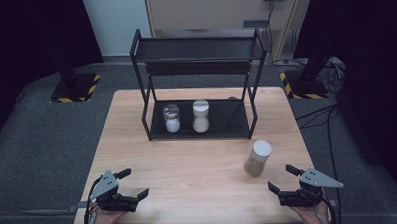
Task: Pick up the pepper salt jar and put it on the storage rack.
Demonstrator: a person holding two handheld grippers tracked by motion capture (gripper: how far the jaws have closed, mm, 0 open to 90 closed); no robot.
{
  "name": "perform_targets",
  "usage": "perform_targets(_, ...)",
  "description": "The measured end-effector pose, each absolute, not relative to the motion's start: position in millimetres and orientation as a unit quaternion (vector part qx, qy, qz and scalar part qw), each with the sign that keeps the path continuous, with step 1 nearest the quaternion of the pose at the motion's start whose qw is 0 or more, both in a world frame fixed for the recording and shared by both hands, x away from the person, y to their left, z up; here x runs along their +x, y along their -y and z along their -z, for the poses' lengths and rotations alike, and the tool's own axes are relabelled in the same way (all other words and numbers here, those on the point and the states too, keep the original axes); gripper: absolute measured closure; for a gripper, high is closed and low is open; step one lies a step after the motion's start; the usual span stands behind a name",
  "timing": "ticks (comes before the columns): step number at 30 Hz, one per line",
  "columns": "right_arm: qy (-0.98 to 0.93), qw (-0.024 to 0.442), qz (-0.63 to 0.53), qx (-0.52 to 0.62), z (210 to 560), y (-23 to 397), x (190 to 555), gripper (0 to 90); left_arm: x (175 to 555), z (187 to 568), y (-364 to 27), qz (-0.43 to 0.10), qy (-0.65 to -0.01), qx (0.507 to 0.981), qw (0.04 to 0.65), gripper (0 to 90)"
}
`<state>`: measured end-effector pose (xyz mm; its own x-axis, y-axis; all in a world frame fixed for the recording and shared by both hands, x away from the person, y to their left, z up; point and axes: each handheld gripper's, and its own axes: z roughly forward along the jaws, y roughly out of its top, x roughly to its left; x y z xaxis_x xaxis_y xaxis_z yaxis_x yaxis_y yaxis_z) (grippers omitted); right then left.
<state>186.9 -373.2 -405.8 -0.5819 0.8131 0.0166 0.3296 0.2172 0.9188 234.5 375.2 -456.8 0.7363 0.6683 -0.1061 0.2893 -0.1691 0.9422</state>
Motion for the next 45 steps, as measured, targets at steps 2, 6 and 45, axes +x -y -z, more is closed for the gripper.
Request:
perform_targets(2,-0.739,0.246,-0.493,0.386,406,374,186,6.9,235,457,-375,-0.167,-0.323,0.745,0.560,0.0)
perform_targets(6,-0.739,0.245,-0.495,0.387,406,374,187,6.8,234,456,-375,-0.169,-0.322,0.746,0.558,0.0)
perform_targets(45,-0.720,0.237,-0.518,0.397,381,377,178,6.0,234,456,-376,-0.168,-0.325,0.744,0.559,0.0)
